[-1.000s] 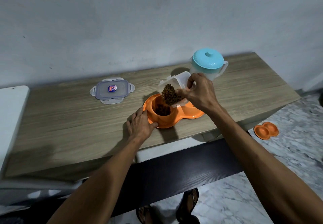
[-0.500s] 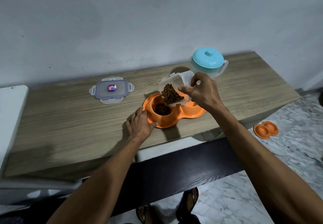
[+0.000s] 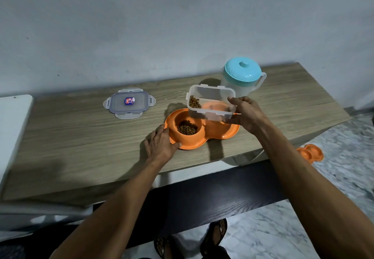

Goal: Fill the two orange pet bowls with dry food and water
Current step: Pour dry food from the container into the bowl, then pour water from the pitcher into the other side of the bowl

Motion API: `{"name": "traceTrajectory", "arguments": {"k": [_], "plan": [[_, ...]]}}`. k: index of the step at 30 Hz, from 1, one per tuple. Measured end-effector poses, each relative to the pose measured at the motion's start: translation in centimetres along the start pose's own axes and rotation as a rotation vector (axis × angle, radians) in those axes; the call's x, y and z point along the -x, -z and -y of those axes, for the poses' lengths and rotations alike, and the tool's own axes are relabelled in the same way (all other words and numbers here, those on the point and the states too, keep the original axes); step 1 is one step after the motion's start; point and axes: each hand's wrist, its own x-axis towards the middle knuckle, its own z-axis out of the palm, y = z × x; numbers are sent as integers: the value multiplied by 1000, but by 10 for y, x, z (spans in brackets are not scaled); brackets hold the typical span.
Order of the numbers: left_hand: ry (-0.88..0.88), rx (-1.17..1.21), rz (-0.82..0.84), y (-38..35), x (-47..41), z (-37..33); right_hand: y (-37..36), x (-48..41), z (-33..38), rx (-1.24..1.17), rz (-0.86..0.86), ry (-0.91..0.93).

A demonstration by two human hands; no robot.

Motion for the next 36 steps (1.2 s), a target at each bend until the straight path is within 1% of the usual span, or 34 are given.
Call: {"name": "traceTrajectory", "arguments": {"k": [5, 7, 13, 17, 20, 23, 31, 36], "plan": [[6, -2, 4, -1, -1, 1, -11, -15, -1, -49, 64, -35], [7, -13, 6, -1, -1, 2, -20, -22, 3, -22, 69, -26], [16, -34, -6, -3, -2, 1, -70, -56, 19, 108, 21, 69], [23, -34, -5, -4, -2, 2, -100, -89, 22, 201, -24, 78], [26, -30, -3, -4, -2, 2, -115, -111, 16, 304, -94, 98], [35, -39, 3, -4, -2, 2, -125, -120, 10, 420, -139, 136], [48, -44, 11, -2, -1, 0, -135, -127, 4, 508, -142, 156], [49, -42, 10, -1, 0, -2, -133, -129, -4, 548, -162, 124]]}}
